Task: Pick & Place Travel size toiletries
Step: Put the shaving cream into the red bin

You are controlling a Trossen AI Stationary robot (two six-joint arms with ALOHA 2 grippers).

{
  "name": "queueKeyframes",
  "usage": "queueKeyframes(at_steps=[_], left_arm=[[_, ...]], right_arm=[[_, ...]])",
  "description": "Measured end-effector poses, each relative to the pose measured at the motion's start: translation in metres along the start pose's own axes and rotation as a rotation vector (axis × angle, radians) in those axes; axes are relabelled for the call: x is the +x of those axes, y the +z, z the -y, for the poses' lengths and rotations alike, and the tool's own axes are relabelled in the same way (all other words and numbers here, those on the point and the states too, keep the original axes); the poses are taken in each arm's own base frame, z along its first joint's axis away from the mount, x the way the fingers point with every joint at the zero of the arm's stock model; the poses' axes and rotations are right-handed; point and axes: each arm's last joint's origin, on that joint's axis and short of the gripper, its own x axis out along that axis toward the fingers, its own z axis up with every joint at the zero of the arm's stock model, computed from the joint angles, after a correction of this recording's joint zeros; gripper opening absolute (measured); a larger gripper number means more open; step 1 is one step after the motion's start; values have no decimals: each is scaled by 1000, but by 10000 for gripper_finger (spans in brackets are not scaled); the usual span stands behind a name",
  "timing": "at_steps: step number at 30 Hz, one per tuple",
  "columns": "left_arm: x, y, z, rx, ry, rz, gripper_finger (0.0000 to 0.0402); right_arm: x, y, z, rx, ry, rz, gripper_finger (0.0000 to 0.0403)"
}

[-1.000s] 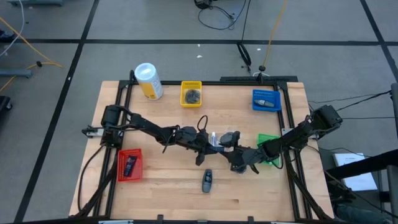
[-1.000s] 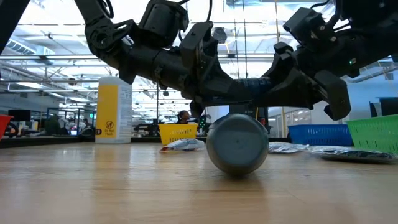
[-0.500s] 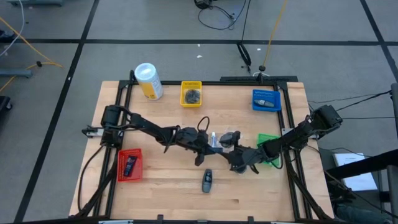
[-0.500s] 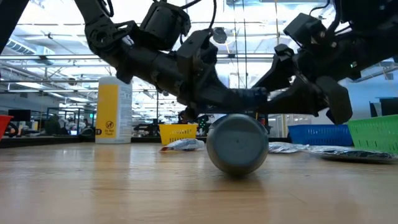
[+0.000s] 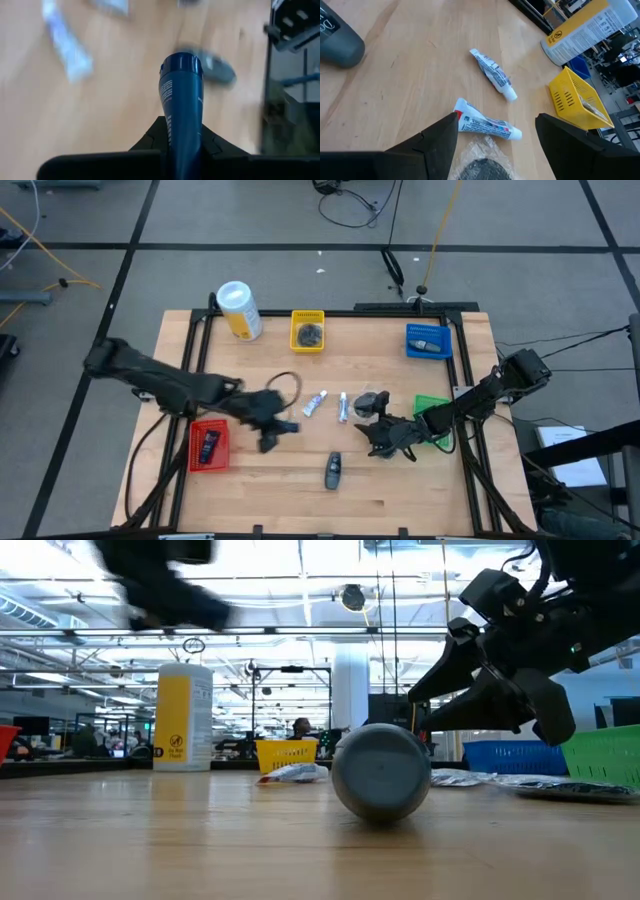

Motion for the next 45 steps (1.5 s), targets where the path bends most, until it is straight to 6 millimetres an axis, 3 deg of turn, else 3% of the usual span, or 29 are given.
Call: queueKeyframes(at_steps=[3, 6, 13, 18, 26, 34, 39, 43, 45], left_arm=[[-27, -29, 7, -140, 31, -137, 43], [-43, -53, 10, -261, 86, -272, 48], [-53, -89, 9, -368, 267, -545, 35], [-51, -97, 4, -270, 349, -688, 38], [-36, -103, 5, 24, 325, -808, 81], [-20, -114, 6, 86, 355, -1007, 156], [-26, -117, -1, 197, 401, -1115, 201], [-33, -115, -8, 221, 529, -1126, 205], [-28, -114, -7, 217, 498, -1079, 194]], right_arm=[[0, 2, 1, 16, -5, 19, 256], [0, 3, 1, 25, -8, 28, 256], [0, 4, 1, 42, -9, 35, 256], [0, 4, 1, 61, -8, 35, 256], [0, 5, -1, 80, 67, 57, 256], [0, 5, -1, 79, 68, 58, 256], [0, 5, -1, 78, 68, 58, 256], [0, 5, -1, 78, 67, 58, 256], [0, 5, -1, 80, 68, 58, 256]])
